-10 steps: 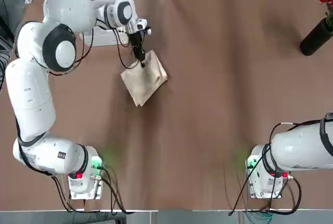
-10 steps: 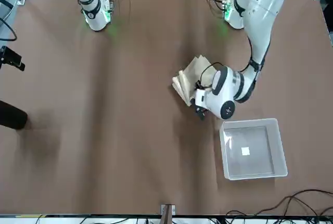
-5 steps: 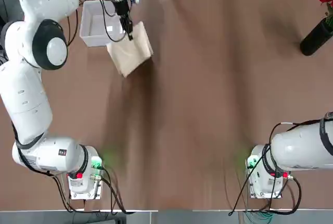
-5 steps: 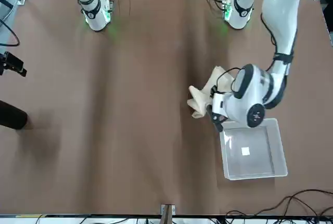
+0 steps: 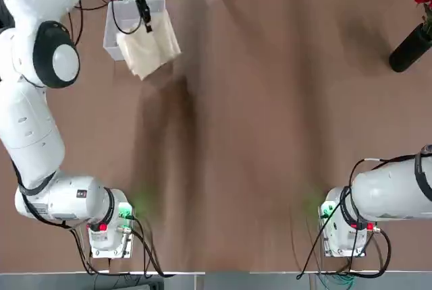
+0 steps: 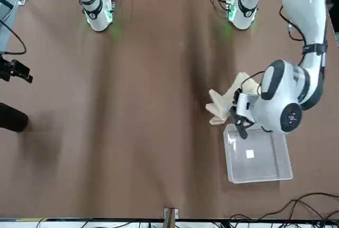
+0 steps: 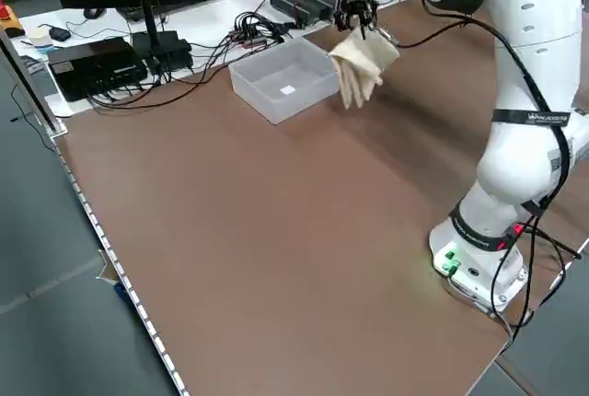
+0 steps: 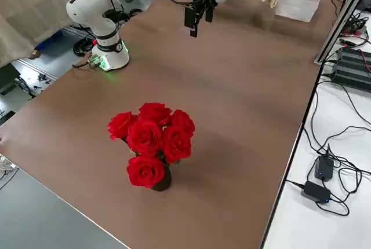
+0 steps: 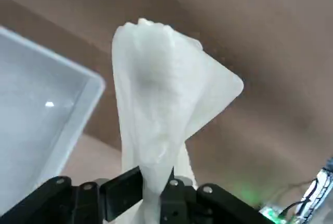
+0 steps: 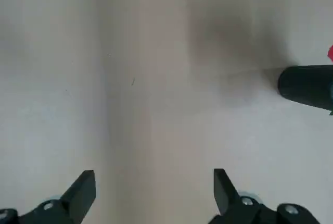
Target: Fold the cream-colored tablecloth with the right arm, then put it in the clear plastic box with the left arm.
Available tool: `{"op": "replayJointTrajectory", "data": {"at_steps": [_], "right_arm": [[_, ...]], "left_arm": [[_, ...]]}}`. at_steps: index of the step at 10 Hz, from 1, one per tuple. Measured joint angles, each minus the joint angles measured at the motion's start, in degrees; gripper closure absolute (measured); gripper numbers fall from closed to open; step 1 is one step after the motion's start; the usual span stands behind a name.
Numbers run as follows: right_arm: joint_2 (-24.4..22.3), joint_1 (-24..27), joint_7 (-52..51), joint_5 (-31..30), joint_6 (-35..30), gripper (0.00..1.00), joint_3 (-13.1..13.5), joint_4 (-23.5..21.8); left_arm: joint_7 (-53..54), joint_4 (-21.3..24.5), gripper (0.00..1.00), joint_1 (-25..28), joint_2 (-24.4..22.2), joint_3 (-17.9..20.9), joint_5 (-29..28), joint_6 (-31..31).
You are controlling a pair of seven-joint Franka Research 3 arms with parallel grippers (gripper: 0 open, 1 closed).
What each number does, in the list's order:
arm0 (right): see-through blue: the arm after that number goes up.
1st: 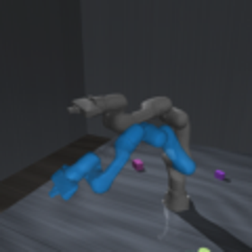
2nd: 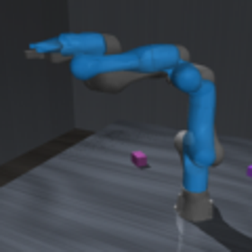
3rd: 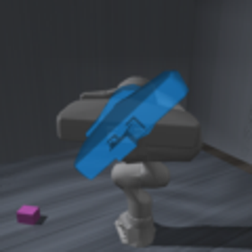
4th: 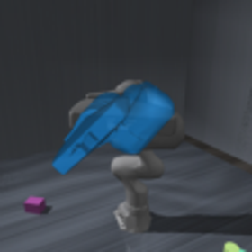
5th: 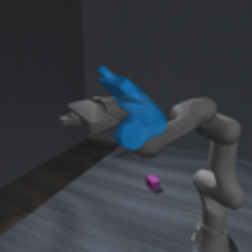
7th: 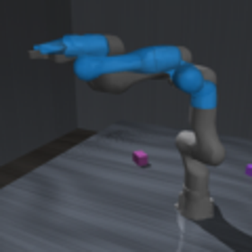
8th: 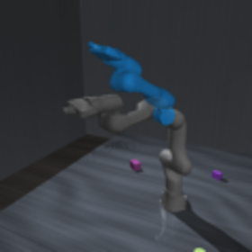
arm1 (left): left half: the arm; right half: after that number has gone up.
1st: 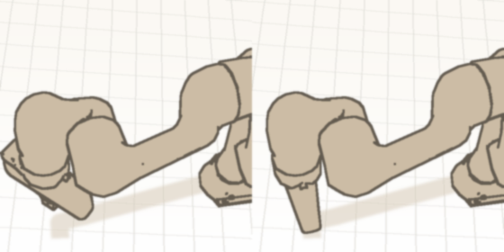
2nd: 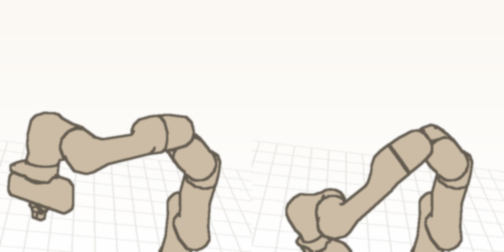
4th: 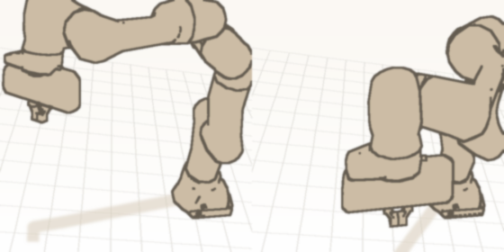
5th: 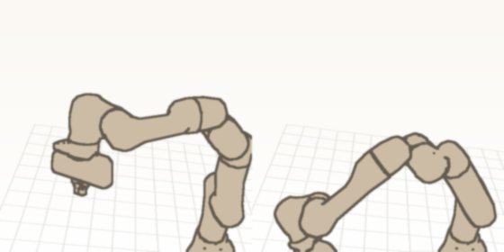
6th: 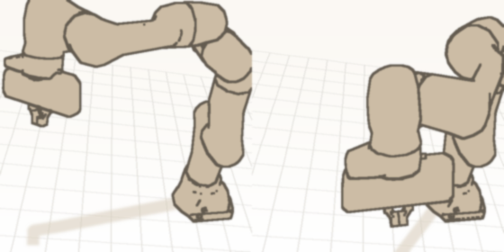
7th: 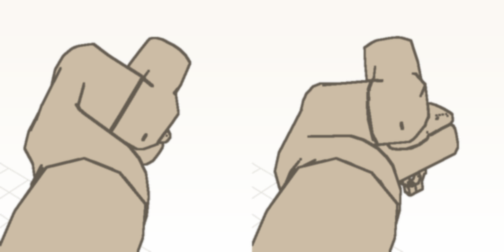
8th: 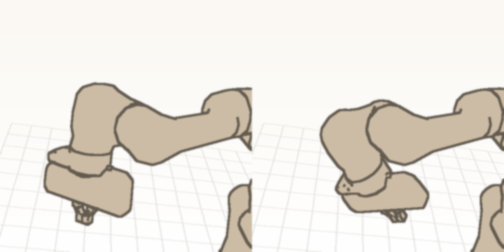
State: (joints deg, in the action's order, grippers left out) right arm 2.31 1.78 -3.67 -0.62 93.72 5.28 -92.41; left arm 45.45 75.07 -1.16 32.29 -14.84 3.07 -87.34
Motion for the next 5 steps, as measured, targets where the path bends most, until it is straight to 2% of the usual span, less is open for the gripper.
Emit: {"op": "replayJointTrajectory", "data": {"at_steps": [2, 3, 5], "right_arm": [[-0.01, 0.0, 0.0, 0.0, 0.25, 0.0, -0.05, -0.63], [-0.09, -0.01, 0.0, 0.0, 0.25, 0.0, -0.06, -0.63], [-0.63, -0.01, 0.0, 0.0, -0.49, 0.0, -0.07, -0.63]], "left_arm": [[8.98, -3.53, 0.85, 1.77, 0.0, 1.66, -2.35, 0.12], [12.56, -4.98, 0.85, 1.6, 0.12, 3.73, -2.45, -0.36], [17.65, -5.99, 0.85, 1.38, 1.2, 6.89, -3.45, -4.55]]}}
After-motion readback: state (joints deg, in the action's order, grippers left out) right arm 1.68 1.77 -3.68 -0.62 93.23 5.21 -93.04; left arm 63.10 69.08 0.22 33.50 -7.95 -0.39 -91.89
